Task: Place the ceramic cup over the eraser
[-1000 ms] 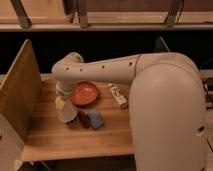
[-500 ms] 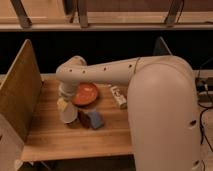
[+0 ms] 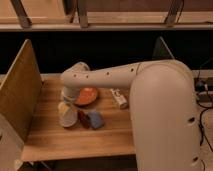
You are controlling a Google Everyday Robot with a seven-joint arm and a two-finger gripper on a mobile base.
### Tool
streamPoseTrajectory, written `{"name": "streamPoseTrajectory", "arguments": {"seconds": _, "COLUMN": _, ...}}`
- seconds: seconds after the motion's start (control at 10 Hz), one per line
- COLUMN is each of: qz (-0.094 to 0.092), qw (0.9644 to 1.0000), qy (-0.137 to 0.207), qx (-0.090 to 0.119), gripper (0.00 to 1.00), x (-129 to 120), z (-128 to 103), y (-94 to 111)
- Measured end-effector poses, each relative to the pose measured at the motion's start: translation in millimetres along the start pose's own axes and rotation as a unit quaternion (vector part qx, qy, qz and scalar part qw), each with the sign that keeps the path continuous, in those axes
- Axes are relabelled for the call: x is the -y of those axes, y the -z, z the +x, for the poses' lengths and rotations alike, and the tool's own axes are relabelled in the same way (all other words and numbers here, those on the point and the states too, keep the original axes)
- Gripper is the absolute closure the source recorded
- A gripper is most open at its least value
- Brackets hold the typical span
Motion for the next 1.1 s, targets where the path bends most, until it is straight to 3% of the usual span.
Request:
{"name": "streamPoseTrajectory", "arguments": {"seconds": 0.3, "qz": -0.003, "qw": 1.0000, "qy": 0.000, "qx": -0.004, "gripper": 0.99, "x": 0.3, "z": 6.2, "y": -3.3}}
{"name": "streamPoseTrajectory", "arguments": {"seconds": 0.4, "qz": -0.003, "qw": 1.0000, "qy": 0.000, "qx": -0.004, "gripper": 0.94, "x": 0.0, "z": 6.0, "y": -3.4}}
{"name": "streamPoseTrajectory", "arguments": {"seconds": 1.1, "qz": -0.004, "qw": 1.0000, "qy": 0.001, "qx": -0.005, "gripper": 0.26, "x": -1.0, "z": 5.6, "y": -4.6}}
